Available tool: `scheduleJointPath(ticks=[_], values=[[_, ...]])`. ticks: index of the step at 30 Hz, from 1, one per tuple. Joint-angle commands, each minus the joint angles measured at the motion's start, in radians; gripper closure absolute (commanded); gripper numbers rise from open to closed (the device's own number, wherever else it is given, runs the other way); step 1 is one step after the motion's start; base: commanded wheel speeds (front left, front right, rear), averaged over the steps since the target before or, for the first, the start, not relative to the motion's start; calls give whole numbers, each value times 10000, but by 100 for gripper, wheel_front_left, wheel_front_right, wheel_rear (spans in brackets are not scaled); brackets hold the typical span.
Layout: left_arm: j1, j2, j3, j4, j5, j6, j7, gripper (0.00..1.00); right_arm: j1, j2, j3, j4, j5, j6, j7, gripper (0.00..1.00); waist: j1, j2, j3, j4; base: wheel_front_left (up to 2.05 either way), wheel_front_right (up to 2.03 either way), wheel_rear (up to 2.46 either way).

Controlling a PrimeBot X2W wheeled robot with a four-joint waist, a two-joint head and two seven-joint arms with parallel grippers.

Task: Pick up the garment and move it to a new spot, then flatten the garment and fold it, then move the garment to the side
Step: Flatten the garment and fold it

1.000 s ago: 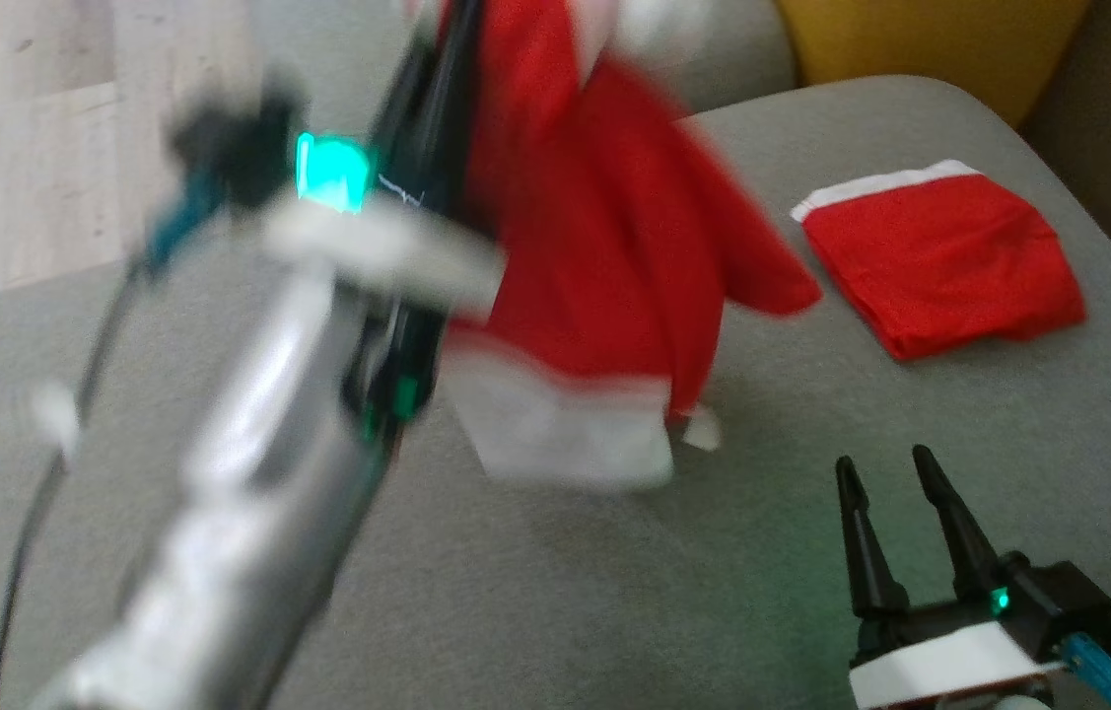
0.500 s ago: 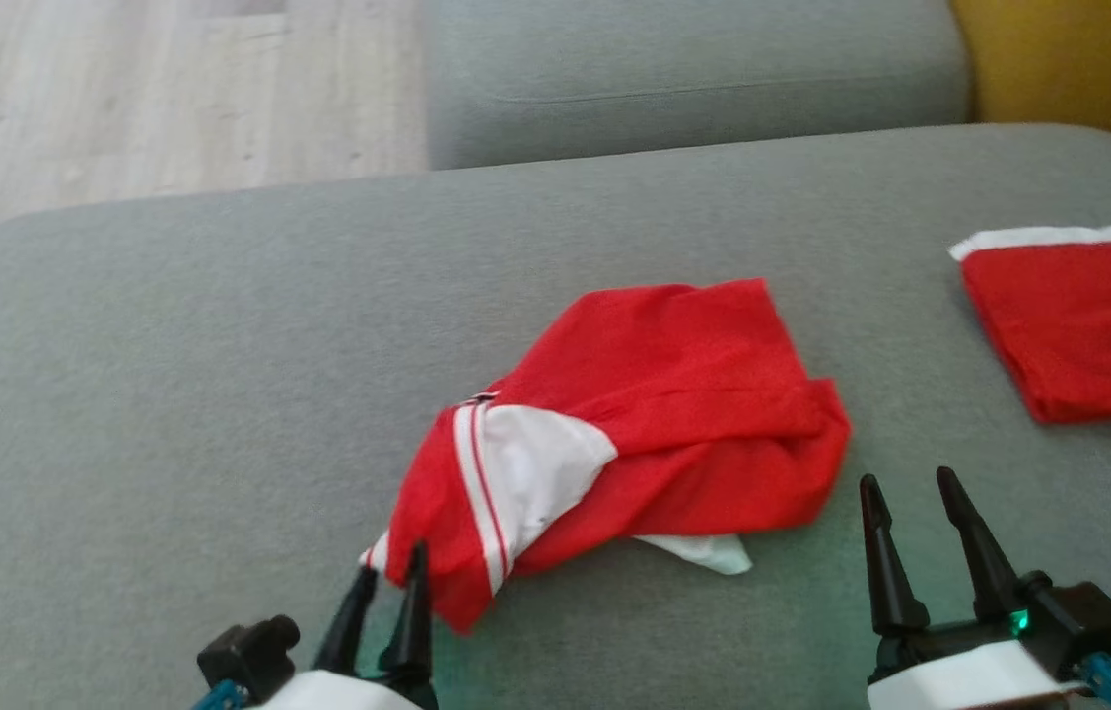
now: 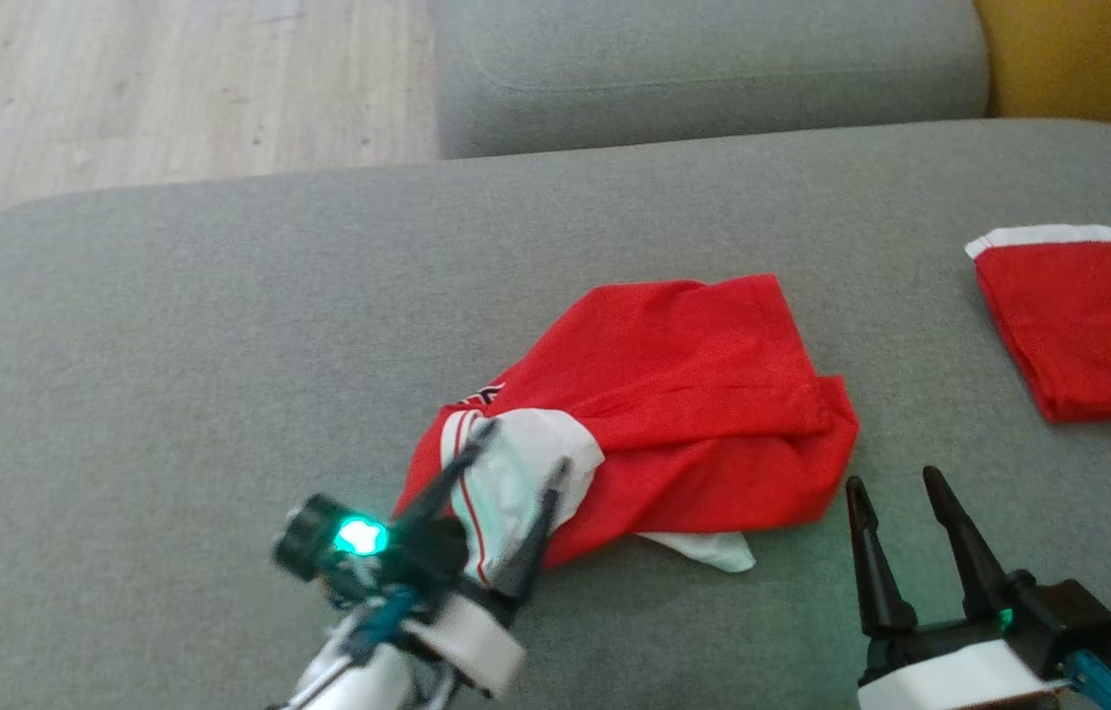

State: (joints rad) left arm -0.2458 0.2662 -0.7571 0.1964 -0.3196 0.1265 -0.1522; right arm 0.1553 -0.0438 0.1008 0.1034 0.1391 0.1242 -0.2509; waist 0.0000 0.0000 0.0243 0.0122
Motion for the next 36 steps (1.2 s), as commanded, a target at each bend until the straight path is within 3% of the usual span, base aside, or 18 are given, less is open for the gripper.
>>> scheduleJointPath(ticks=[1,7,13,15,16,23,30,34,35,36], values=[[-555,-39,13,-101,266,-96,251,0,-410,-65,276,-304,-73,65,-109,0,0,0,102,-134,0,0,0],[-1197,-404,-800,1220,1074,108,1608,0,-538,-101,325,-313,-84,65,-109,0,0,0,384,-519,0,0,0],[-1434,-461,-790,2388,1298,500,1538,0,-534,-118,249,-340,-70,65,-109,0,0,0,461,-672,0,0,0],[-1488,-498,-705,2568,1289,612,1183,79,-487,-122,197,-354,-70,65,-109,0,0,0,436,-614,0,0,0],[-1494,-515,-659,2619,1259,645,996,100,-457,-121,171,-358,-76,65,-109,0,0,0,418,-562,0,0,0],[-537,-471,561,1753,-168,813,-547,100,-366,-107,93,-378,-90,65,-109,0,0,0,217,51,0,0,0],[893,1,1689,883,-1352,1174,-790,100,-258,-91,126,-359,-54,65,-109,0,0,0,64,426,0,0,0],[1520,182,2138,648,-1613,1597,-873,100,-198,-83,171,-347,-32,65,-109,0,0,0,10,598,0,0,0],[1631,204,2208,619,-1616,1732,-885,69,-194,-81,180,-343,-29,65,-109,0,0,0,-4,625,0,0,0],[1734,233,2286,621,-1606,1902,-891,1,-191,-79,188,-337,-27,65,-109,0,0,0,-17,648,0,0,0]])
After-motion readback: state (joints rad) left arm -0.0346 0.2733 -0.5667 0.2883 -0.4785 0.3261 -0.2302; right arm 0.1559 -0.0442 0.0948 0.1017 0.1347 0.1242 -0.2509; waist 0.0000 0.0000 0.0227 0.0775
